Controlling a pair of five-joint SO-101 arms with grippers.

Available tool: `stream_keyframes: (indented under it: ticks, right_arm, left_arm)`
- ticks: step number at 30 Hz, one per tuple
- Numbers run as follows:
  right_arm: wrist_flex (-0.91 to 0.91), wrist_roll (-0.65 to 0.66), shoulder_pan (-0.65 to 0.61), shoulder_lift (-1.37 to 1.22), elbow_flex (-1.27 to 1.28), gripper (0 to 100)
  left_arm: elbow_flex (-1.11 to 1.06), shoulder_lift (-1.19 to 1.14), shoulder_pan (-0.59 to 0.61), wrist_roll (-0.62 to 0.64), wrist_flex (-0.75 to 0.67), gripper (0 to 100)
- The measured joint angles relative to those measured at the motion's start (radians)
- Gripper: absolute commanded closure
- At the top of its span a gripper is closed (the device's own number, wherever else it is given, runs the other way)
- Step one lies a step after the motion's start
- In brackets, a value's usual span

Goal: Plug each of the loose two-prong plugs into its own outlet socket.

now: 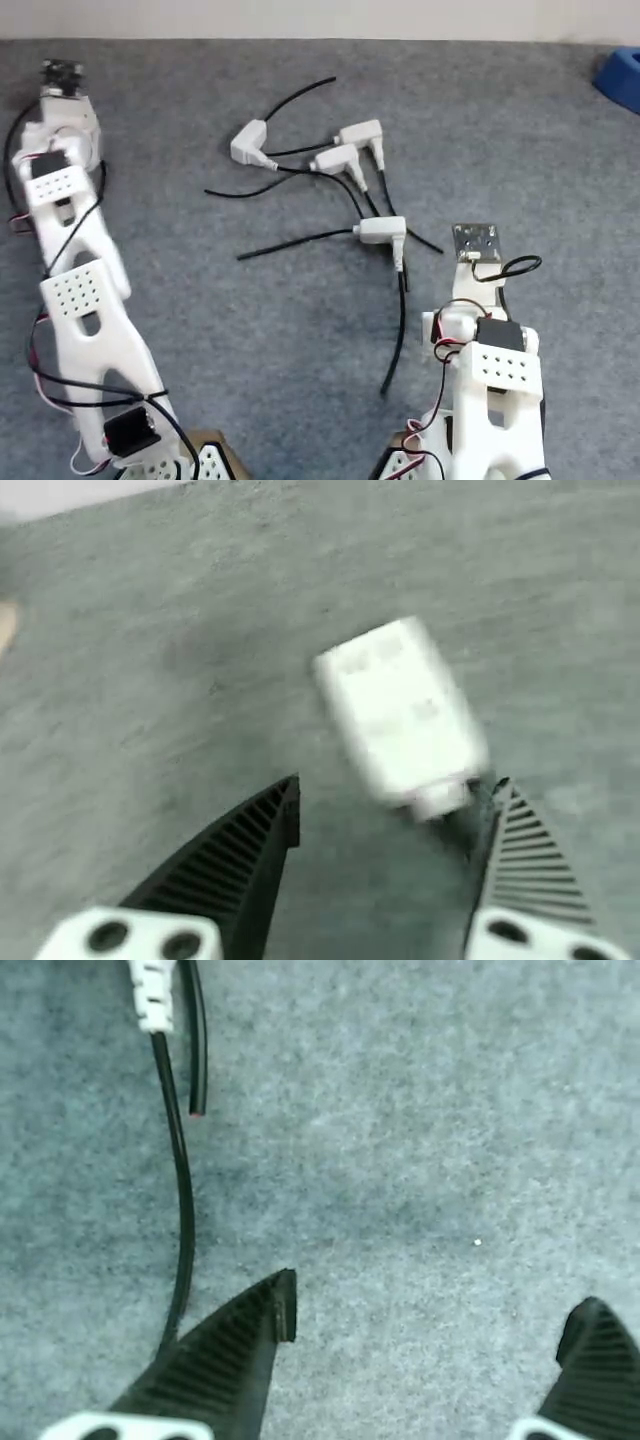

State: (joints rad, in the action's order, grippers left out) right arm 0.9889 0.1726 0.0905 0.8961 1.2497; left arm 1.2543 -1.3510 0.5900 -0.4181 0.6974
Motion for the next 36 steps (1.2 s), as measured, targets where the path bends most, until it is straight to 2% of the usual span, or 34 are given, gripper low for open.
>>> stream_keyframes:
  ticks: [5, 10, 22, 26, 29, 33, 36]
  right_arm:
    - [0.000, 0.000, 0.000, 0.000, 0.000, 60.6]
    - [0.000, 0.000, 0.000, 0.000, 0.000, 60.6]
    - [0.000, 0.000, -0.020, 0.000, 0.000, 60.6]
    - [0.000, 0.000, -0.023, 0.000, 0.000, 60.6]
    - [0.000, 0.000, -0.023, 0.000, 0.000, 60.6]
    - [0.000, 0.000, -0.023, 0.000, 0.000, 60.6]
    - [0.000, 0.000, -0.023, 0.000, 0.000, 60.6]
  left_arm:
    - [0.087, -0.003, 0.040, -0.005, 0.051, 71]
    - [0.186, -0.002, 0.031, -0.005, 0.127, 71]
    - [0.077, -0.003, 0.025, -0.005, 0.127, 72]
    - [0.000, 0.002, 0.012, -0.002, 0.063, 72]
    - [-0.032, 0.005, 0.003, -0.002, 0.032, 81]
    - [-0.043, 0.006, -0.008, 0.000, 0.023, 99]
    - [-0.044, 0.005, -0.018, -0.006, 0.023, 99]
